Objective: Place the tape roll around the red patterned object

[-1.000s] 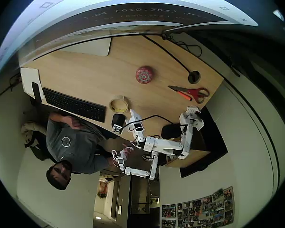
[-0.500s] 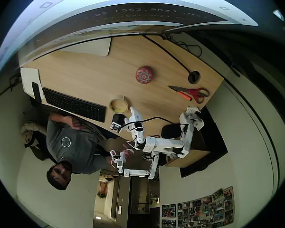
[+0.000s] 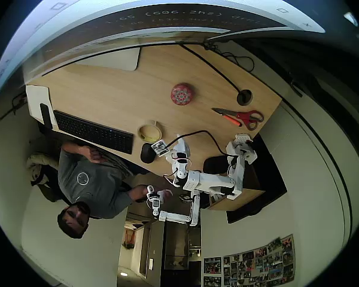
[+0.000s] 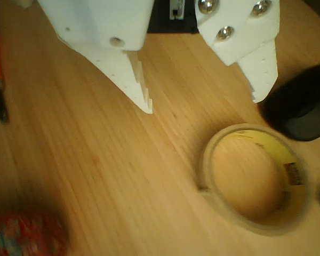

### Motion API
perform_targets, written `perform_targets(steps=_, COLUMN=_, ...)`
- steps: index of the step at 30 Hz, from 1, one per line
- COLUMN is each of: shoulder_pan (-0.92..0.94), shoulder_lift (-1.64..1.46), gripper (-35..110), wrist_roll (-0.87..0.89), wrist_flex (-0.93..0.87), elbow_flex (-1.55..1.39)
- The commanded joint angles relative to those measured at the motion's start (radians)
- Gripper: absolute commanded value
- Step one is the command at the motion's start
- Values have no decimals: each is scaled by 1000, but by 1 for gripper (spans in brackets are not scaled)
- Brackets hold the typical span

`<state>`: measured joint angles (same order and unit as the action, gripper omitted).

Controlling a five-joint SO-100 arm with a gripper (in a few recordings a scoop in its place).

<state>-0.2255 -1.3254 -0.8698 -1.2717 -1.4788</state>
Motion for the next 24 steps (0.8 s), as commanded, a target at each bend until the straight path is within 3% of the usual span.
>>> perform_targets(steps=1, shoulder_pan=-26, shoulder_lift=-26, gripper=46, wrist_roll=32, wrist_flex=28, elbow_flex=-28)
perform_targets(steps=13, shoulder_pan=-43, shoulder_lift=140, gripper=45, wrist_roll=146, wrist_flex=-12, elbow_flex=95)
perform_targets(steps=24, shoulder_pan=29, shoulder_lift=106, gripper=45, wrist_roll=100, wrist_flex=-91, elbow_flex=143)
